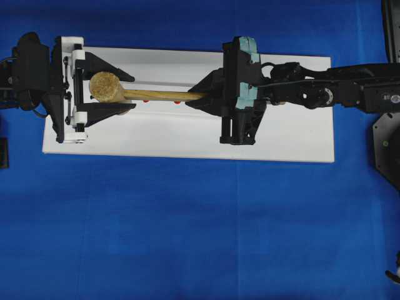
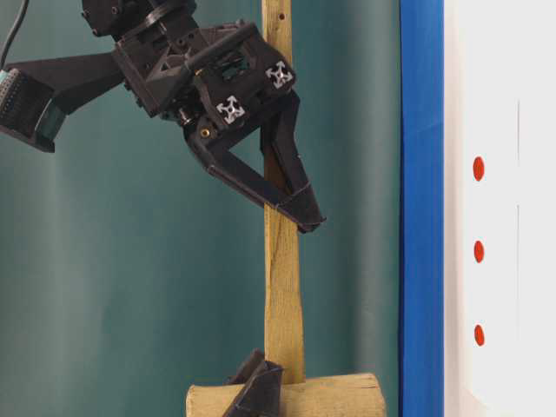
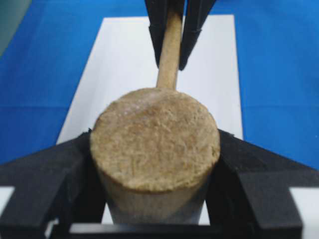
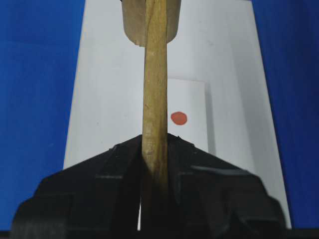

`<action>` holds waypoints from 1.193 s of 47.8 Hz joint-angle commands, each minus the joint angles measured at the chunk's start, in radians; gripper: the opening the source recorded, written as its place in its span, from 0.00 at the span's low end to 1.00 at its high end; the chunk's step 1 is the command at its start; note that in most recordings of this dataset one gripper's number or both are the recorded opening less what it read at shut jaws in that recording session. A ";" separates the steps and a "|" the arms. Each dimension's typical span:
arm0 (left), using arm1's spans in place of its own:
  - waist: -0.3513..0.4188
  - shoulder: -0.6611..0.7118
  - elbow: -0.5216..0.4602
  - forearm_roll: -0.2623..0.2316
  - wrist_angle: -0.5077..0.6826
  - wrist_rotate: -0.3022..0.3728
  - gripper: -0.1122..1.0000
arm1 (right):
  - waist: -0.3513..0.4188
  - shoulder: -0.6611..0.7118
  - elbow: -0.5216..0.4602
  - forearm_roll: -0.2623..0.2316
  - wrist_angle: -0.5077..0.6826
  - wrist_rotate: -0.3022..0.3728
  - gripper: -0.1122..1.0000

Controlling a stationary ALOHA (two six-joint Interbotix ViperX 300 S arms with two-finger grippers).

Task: Hit the mark with a hammer.

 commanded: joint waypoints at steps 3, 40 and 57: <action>0.002 -0.009 -0.018 0.000 0.002 -0.002 0.50 | 0.003 -0.017 -0.031 -0.002 -0.003 0.002 0.12; 0.008 -0.009 -0.043 -0.008 0.051 -0.189 0.50 | 0.015 -0.043 -0.015 -0.035 -0.064 -0.052 0.94; 0.005 -0.006 -0.080 -0.008 0.069 -0.733 0.50 | 0.015 -0.041 -0.011 -0.038 -0.074 -0.118 0.94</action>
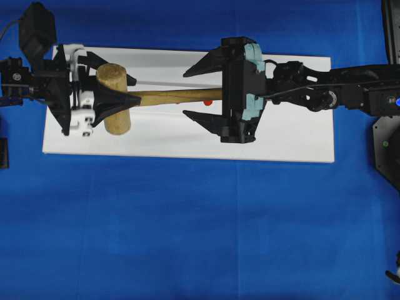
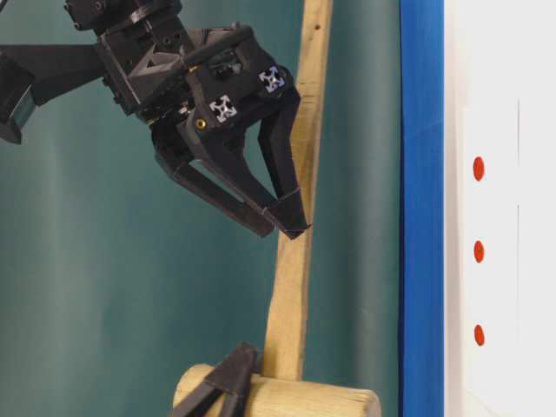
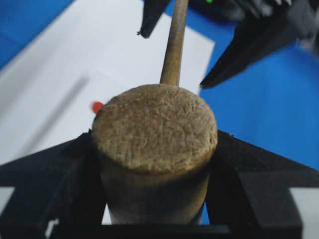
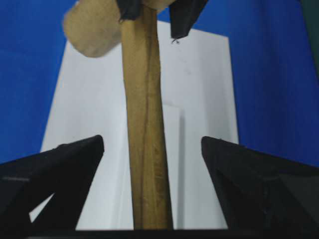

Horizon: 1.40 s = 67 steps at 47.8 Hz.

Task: Hit the mark with a hammer.

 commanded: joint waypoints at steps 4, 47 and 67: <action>0.000 -0.015 -0.029 -0.002 0.000 -0.253 0.50 | 0.002 -0.026 -0.009 -0.002 -0.011 -0.025 0.94; -0.067 -0.061 -0.015 0.005 0.014 -0.655 0.50 | 0.002 0.011 -0.011 -0.003 0.000 -0.097 0.50; -0.060 -0.060 -0.037 0.006 0.087 -0.583 0.50 | 0.002 0.009 -0.017 -0.003 0.058 -0.095 0.17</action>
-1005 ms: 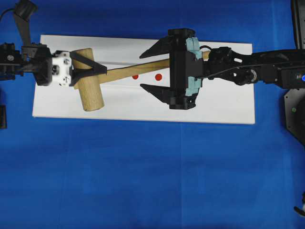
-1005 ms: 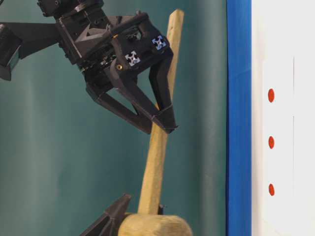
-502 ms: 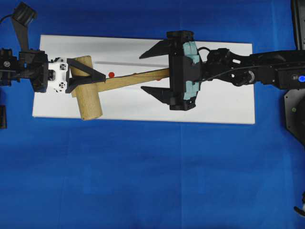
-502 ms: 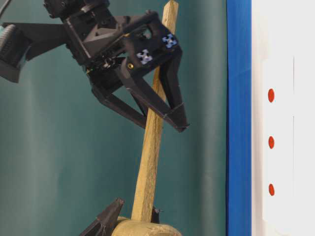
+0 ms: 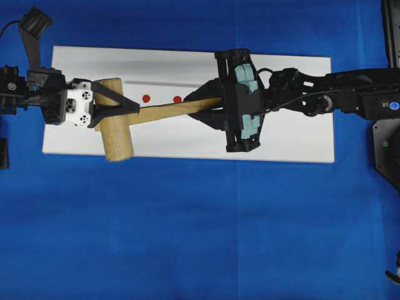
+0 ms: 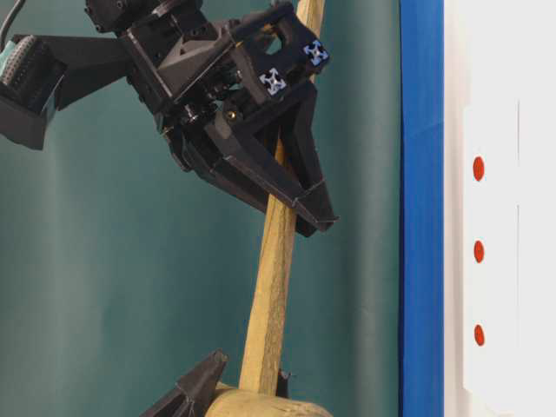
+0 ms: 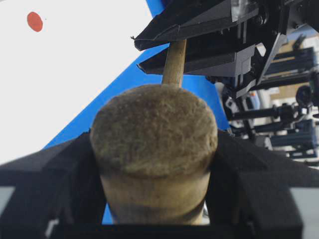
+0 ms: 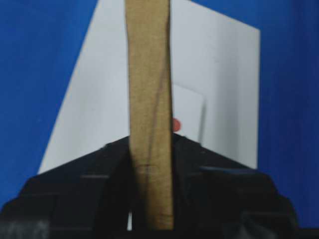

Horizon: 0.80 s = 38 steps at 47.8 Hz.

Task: Hit the mark with a hammer.

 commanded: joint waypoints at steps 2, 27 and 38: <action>0.008 -0.018 -0.018 0.003 0.005 0.014 0.50 | -0.005 -0.011 -0.026 0.002 0.009 0.006 0.18; 0.017 -0.043 -0.025 0.003 0.103 0.021 0.87 | -0.005 -0.012 -0.028 0.002 0.026 0.009 0.18; 0.018 -0.067 -0.009 0.003 0.109 0.012 0.86 | -0.006 -0.020 -0.020 0.011 0.026 0.023 0.18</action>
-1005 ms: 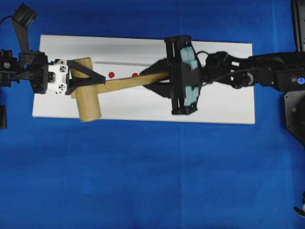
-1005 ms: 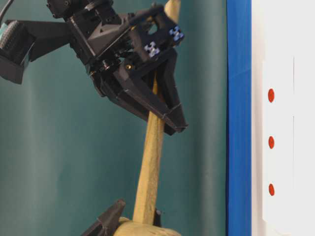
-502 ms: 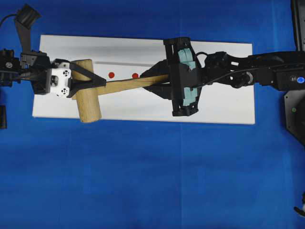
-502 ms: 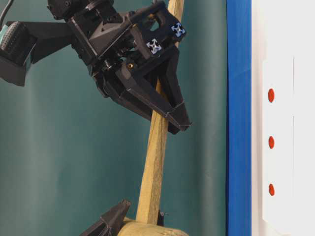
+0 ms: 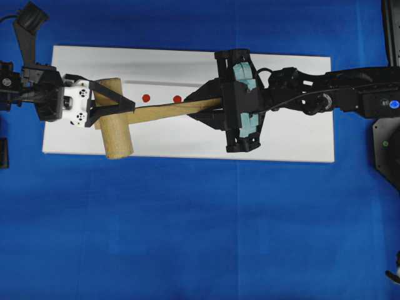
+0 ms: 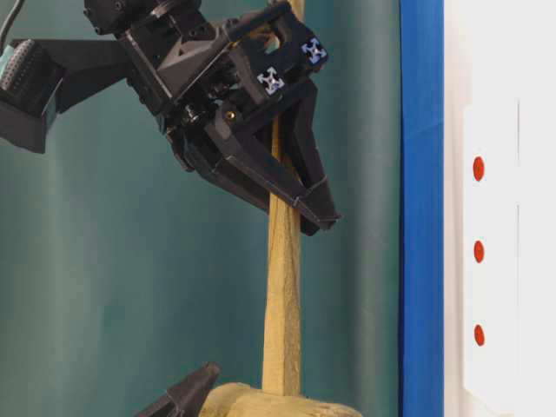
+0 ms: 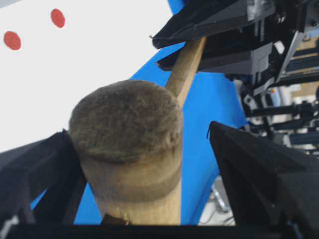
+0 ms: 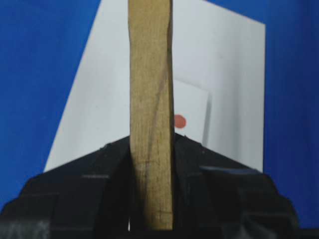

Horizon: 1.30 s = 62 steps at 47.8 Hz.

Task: Hit the mark with a hammer.

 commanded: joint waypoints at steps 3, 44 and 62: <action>0.003 -0.041 0.006 0.002 0.015 0.000 0.87 | -0.008 -0.031 -0.003 0.015 -0.003 0.008 0.18; 0.003 -0.359 0.160 0.006 0.278 0.009 0.87 | -0.014 -0.172 0.141 0.080 -0.003 0.034 0.18; 0.008 -0.359 0.160 0.025 0.229 0.523 0.85 | 0.032 -0.166 0.140 0.146 0.015 0.135 0.18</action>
